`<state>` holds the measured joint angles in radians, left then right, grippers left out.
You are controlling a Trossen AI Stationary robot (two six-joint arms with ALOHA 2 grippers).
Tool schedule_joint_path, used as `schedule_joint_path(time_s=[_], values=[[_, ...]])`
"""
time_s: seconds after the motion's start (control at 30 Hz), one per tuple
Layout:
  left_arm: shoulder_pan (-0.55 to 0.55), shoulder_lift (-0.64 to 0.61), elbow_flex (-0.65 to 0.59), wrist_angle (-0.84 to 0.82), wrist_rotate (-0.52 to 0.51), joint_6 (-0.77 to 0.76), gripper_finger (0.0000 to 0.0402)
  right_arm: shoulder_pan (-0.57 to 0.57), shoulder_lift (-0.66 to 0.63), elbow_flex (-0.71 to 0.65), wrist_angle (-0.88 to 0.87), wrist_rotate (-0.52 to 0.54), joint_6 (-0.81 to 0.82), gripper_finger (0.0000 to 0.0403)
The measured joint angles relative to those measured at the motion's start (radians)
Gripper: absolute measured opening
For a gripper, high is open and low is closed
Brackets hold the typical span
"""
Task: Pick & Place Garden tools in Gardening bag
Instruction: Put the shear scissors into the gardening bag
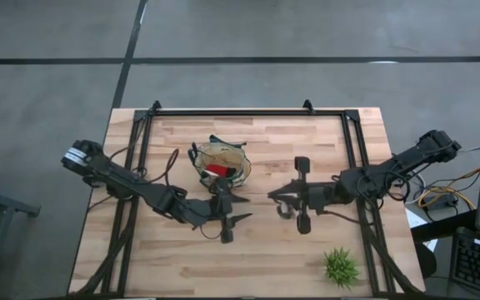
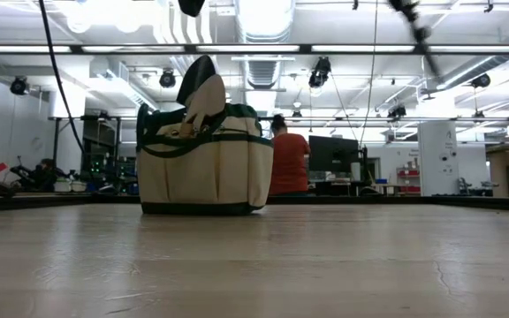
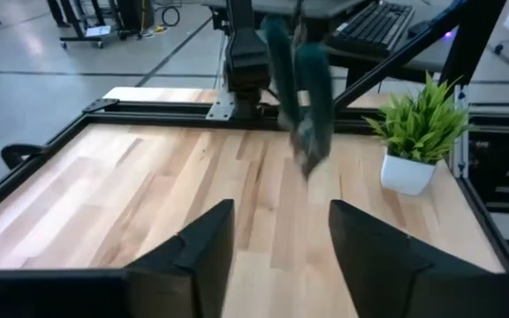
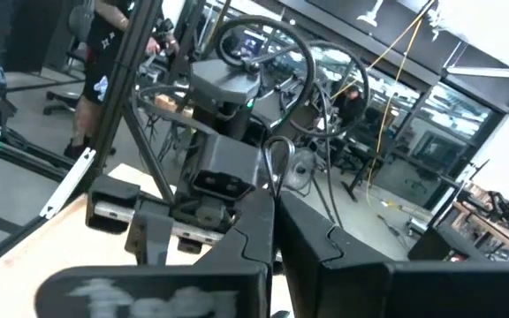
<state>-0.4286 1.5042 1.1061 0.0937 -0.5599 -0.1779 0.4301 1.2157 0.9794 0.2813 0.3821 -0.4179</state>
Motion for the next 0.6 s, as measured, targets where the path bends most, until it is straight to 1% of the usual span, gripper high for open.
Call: schedule_joint_path(time_s=[0.13,0.37,0.43,0.5,0.6], values=[[0.0,-0.02,0.0,-0.071,-0.004,-0.02,0.0209,-0.01,-0.012,0.0,-0.04,0.001,0.018,0.0008],[-0.005,-0.052,0.0,-0.164,-0.01,-0.081,0.0201,-0.035,-0.039,0.0,-0.083,0.009,0.027,0.0008],[-0.006,-0.062,0.0,-0.165,-0.01,-0.086,0.0191,-0.043,-0.045,-0.001,-0.093,0.009,0.026,0.0008],[-0.006,-0.073,0.0,-0.176,0.004,-0.083,0.0171,-0.055,-0.053,0.001,-0.097,0.009,0.025,0.0008],[-0.006,-0.111,0.0,-0.216,0.013,-0.067,0.0116,-0.079,-0.064,0.01,-0.106,0.009,0.019,0.0008]])
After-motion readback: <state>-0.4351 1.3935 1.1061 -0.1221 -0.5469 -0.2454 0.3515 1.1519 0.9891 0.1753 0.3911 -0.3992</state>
